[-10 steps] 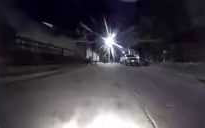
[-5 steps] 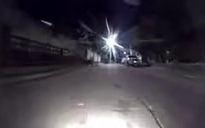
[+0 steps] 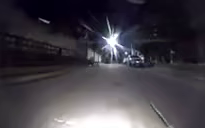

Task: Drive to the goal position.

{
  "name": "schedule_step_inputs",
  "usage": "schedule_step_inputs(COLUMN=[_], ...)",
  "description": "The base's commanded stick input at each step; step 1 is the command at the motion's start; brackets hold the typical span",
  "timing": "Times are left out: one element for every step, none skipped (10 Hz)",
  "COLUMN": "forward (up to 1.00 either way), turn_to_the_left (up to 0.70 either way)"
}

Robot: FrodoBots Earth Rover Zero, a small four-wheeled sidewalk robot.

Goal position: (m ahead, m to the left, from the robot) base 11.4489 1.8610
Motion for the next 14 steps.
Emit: schedule_step_inputs(forward=[0.95,0.95,0.95,0.95,0.95,0.95,0.95,0.95,0.95,0.95,0.95,0.95,0.95,0.95], turn_to_the_left=[-0.37,-0.37,-0.37,-0.34,-0.16,0.02,0.05,0.05,0.05,0.05,0.05,-0.02,-0.17,-0.31])
